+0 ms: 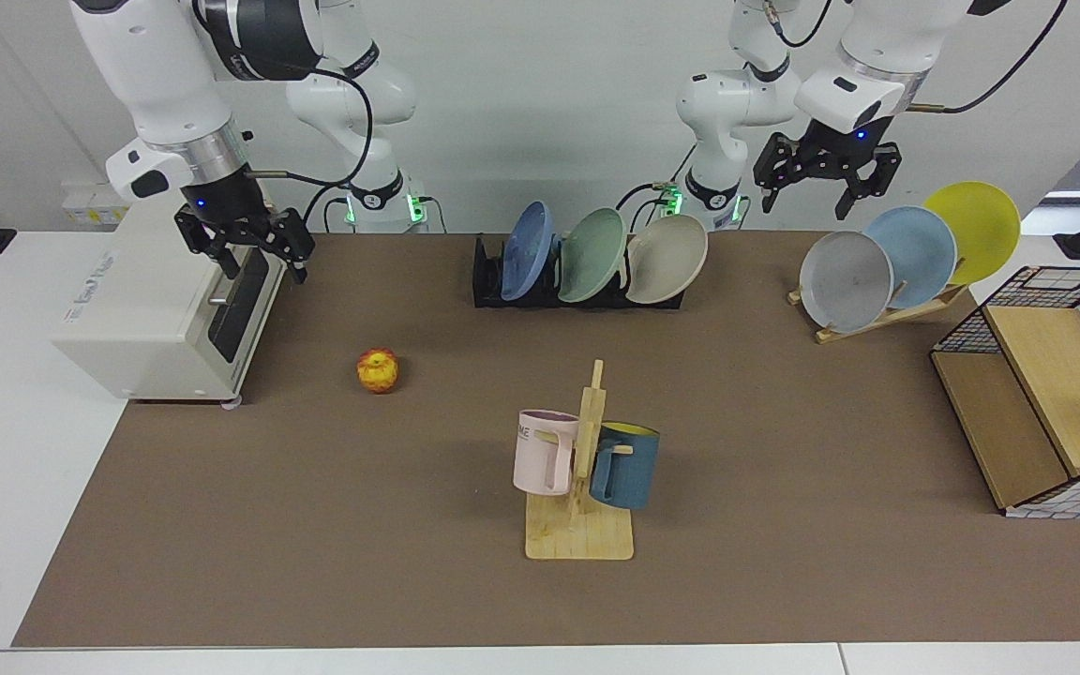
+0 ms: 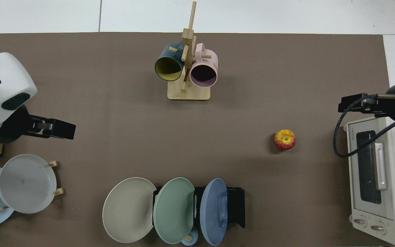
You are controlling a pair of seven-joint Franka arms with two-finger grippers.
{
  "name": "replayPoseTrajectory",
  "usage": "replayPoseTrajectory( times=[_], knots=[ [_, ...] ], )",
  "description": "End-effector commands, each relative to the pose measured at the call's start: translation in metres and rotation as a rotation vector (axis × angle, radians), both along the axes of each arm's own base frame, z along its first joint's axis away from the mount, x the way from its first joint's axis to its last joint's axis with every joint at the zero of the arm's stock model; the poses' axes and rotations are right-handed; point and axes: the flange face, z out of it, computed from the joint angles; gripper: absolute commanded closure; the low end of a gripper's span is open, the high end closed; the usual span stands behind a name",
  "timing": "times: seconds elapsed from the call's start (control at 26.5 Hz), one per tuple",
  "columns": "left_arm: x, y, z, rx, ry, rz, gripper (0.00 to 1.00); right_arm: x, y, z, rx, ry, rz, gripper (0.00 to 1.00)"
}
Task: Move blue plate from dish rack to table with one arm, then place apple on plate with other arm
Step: 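Reach the right gripper toward the apple while the left gripper reaches the rack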
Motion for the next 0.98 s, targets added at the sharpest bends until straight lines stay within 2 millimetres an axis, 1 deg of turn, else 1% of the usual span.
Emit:
replayPoseTrajectory(
  times=[0.0, 0.08, 0.11, 0.26, 0.34, 0.42, 0.45, 0.49, 0.57, 0.68, 0.75, 0.87, 0.94],
  knots=[
    [-0.005, 0.001, -0.001, 0.009, 0.011, 0.013, 0.0, 0.001, 0.024, -0.048, -0.027, 0.015, 0.008, 0.0],
    [-0.006, 0.002, 0.0, 0.009, 0.01, 0.016, 0.0, 0.004, 0.04, -0.067, -0.026, 0.015, 0.0, 0.0],
    [-0.007, 0.001, 0.0, 0.01, 0.011, 0.014, 0.0, 0.007, 0.044, -0.079, -0.026, 0.023, -0.009, 0.0],
    [-0.009, -0.002, -0.001, 0.01, 0.013, 0.01, 0.0, 0.017, 0.055, -0.118, -0.032, 0.048, -0.008, 0.0],
    [-0.012, -0.004, -0.003, 0.011, 0.018, 0.007, 0.0, 0.019, 0.059, -0.136, -0.034, 0.062, -0.007, 0.0],
    [-0.017, -0.011, -0.006, 0.011, 0.021, -0.006, 0.0, 0.018, 0.067, -0.154, -0.035, 0.07, -0.005, 0.0],
    [-0.02, -0.015, -0.006, 0.002, 0.019, -0.011, 0.0, 0.015, 0.07, -0.168, -0.034, 0.07, -0.008, 0.0],
    [-0.023, -0.015, -0.004, 0.003, 0.021, -0.01, 0.0, 0.013, 0.069, -0.177, -0.034, 0.062, -0.013, 0.0],
    [-0.03, -0.02, -0.008, 0.008, 0.033, -0.003, 0.0, 0.01, 0.069, -0.195, -0.031, 0.05, -0.021, 0.0],
    [-0.044, -0.046, -0.012, -0.024, 0.044, -0.009, 0.0, 0.01, 0.069, -0.22, -0.032, 0.056, -0.021, 0.0],
    [-0.054, -0.056, -0.014, -0.051, 0.054, -0.016, 0.0, 0.012, 0.069, -0.232, -0.033, 0.068, -0.027, 0.0],
    [-0.073, -0.086, -0.018, -0.087, 0.045, -0.058, 0.0, 0.011, 0.069, -0.249, -0.036, 0.09, -0.036, 0.0],
    [-0.084, -0.095, -0.024, -0.093, 0.038, -0.043, 0.0, 0.01, 0.07, -0.254, -0.034, 0.076, -0.044, 0.0]
  ],
)
